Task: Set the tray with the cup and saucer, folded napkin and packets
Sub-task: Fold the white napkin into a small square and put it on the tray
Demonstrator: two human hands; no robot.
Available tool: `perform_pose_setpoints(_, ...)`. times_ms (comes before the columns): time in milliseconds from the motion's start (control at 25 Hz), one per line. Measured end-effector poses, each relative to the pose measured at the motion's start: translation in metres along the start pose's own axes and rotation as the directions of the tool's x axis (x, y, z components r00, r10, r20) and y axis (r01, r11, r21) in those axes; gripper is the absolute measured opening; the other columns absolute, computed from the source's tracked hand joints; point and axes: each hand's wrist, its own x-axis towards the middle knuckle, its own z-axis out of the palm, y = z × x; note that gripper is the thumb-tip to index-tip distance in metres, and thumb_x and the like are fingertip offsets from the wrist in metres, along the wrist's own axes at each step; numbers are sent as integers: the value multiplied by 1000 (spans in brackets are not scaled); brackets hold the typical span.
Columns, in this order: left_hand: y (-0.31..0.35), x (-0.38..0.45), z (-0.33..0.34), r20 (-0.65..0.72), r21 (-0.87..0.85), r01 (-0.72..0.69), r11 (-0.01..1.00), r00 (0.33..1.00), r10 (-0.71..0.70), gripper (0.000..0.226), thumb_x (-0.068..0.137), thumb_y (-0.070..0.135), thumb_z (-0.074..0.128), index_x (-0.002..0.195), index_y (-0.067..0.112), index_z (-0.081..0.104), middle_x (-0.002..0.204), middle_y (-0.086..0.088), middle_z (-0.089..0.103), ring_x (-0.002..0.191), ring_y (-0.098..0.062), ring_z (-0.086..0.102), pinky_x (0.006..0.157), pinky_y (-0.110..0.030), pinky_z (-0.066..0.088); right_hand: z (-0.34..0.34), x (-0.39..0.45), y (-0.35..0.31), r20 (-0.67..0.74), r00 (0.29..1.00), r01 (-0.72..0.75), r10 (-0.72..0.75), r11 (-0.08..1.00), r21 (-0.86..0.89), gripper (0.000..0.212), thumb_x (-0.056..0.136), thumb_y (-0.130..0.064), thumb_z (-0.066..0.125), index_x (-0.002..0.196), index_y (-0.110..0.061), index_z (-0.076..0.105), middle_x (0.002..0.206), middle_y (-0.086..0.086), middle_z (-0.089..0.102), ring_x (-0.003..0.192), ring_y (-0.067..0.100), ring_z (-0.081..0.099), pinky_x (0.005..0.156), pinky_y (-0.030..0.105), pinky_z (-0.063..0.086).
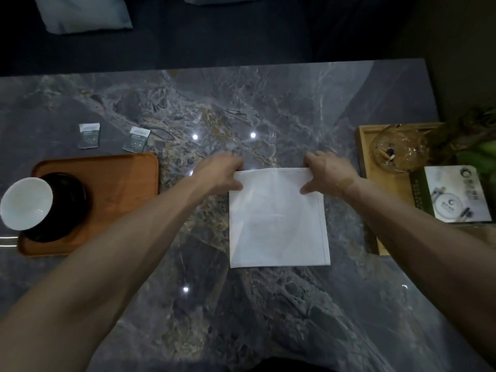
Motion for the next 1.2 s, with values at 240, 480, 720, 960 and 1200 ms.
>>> perform_pose_setpoints(240, -1, -20, 4, -121, -159, -23, 987, 993, 4, 16, 89, 30, 57, 98, 17, 58, 95, 4, 50, 90, -21, 51, 74, -38, 45, 2, -13, -2, -46, 997, 60, -57, 996, 68, 40, 82, -35, 71, 116, -29, 51, 115, 1, 63, 97, 23, 58, 80, 40, 50)
perform_pose_setpoints(480, 5, -48, 0, -280, -270, -39, 962, 959, -40, 13, 89, 24, 59, 93, 12, 62, 96, -2, 54, 88, -21, 54, 74, -40, 48, -9, -41, -4, -151, 988, 52, -31, 989, 136, 23, 88, -18, 54, 110, -22, 55, 112, 5, 63, 103, 29, 58, 82, 42, 48)
perform_pose_setpoints(720, 16, -84, 7, -403, -281, -74, 957, 914, -47, 11, 85, 17, 66, 91, 9, 66, 95, -7, 57, 87, -23, 55, 68, -37, 46, -19, -78, -3, -224, 970, 143, -94, 967, 213, 12, 86, -19, 61, 98, -21, 62, 100, 2, 66, 89, 24, 59, 70, 35, 46)
perform_pose_setpoints(960, 32, -132, 25, -478, -180, -165, 970, 876, 61, 11, 81, 11, 69, 91, 11, 64, 91, -7, 58, 82, -25, 56, 61, -38, 46, -9, -116, 1, -295, 933, 255, -204, 956, 147, 7, 84, -19, 66, 90, -22, 65, 89, -2, 67, 80, 23, 59, 65, 29, 35)
perform_pose_setpoints(1200, 39, -156, 50, -419, -113, -155, 981, 903, 94, 13, 83, 15, 64, 95, 13, 61, 96, -5, 58, 85, -24, 55, 66, -41, 48, 16, -145, 3, -237, 950, 239, -202, 961, 138, 11, 83, -19, 64, 93, -22, 66, 94, -1, 67, 88, 25, 62, 70, 37, 46)
